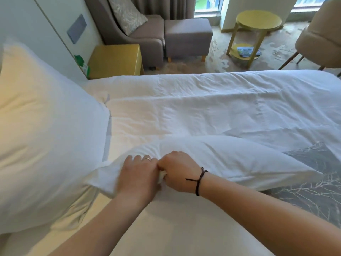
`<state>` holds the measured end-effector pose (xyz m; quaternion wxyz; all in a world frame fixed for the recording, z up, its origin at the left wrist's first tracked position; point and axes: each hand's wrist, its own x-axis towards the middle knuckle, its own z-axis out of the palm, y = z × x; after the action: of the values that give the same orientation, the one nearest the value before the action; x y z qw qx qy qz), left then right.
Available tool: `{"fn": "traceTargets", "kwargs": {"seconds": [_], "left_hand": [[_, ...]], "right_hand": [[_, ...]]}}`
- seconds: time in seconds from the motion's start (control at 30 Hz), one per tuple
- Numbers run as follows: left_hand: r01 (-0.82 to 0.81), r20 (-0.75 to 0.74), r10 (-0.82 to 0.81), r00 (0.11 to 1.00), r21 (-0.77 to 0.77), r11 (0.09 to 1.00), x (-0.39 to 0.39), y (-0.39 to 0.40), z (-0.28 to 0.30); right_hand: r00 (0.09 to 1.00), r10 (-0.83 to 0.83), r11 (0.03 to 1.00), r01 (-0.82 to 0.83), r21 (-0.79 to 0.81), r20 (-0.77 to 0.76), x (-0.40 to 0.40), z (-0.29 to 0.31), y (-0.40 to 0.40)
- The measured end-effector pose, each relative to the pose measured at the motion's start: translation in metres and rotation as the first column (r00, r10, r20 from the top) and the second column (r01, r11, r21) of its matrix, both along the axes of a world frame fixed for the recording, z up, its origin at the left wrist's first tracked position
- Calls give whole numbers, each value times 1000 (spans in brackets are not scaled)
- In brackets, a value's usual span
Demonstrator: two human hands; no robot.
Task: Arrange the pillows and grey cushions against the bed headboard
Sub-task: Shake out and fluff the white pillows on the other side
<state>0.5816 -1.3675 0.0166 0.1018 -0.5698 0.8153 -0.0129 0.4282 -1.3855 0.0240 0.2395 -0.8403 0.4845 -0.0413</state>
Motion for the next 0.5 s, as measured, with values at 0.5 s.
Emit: {"fn": "traceTargets", "kwargs": {"seconds": [0.5], "left_hand": [[-206, -40, 218, 975, 197, 959, 85, 34, -74]], "right_hand": [[856, -44, 993, -19, -117, -516, -45, -93, 58]]}}
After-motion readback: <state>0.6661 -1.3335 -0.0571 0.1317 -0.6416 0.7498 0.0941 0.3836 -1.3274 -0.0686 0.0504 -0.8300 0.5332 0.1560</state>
